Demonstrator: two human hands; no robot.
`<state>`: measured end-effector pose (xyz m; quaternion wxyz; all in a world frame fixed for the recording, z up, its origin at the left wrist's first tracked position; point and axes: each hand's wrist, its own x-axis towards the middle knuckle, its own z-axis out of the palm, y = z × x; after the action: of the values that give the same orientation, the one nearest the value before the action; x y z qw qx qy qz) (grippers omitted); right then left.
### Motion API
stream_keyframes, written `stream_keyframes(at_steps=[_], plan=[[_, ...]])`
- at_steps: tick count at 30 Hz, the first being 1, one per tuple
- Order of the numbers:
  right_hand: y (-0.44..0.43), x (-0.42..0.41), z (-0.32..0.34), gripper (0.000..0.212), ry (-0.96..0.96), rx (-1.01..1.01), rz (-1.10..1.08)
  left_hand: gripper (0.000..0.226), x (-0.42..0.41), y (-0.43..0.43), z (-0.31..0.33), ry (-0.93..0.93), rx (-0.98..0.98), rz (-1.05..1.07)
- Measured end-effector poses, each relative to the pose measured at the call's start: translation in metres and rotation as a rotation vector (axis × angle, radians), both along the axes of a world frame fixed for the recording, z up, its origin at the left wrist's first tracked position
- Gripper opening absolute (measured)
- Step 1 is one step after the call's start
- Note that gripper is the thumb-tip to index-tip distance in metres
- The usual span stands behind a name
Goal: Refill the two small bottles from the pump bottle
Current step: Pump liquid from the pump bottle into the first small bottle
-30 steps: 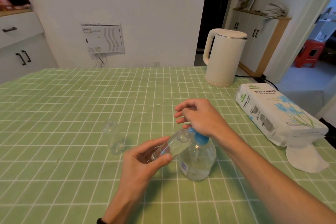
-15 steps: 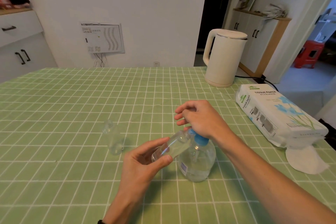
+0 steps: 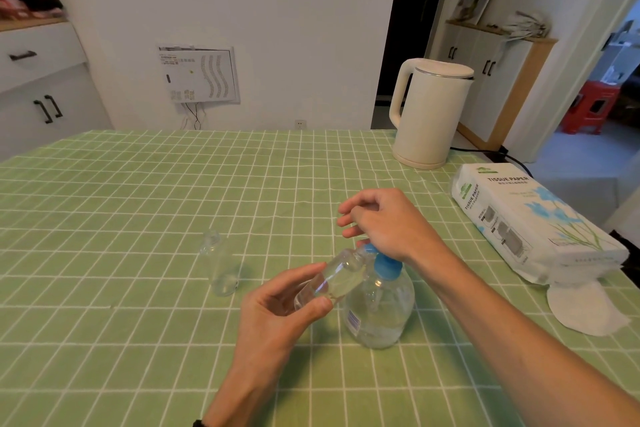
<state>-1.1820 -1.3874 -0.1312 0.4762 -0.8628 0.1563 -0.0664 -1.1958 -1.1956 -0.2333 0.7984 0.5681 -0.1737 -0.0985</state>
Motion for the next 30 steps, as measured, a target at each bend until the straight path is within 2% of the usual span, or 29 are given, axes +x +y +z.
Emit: stream_keyframes(at_steps=[17, 30], plan=[[-0.0009, -0.001, 0.0005, 0.019, -0.022, -0.011, -0.005, 0.052, 0.0007, 0.0002, -0.0029, -0.029, 0.006, 0.004], [0.0002, -0.002, -0.0045, 0.024, 0.012, -0.018, -0.018, 0.052, 0.001, 0.0002, -0.0054, -0.03, 0.009, -0.012]])
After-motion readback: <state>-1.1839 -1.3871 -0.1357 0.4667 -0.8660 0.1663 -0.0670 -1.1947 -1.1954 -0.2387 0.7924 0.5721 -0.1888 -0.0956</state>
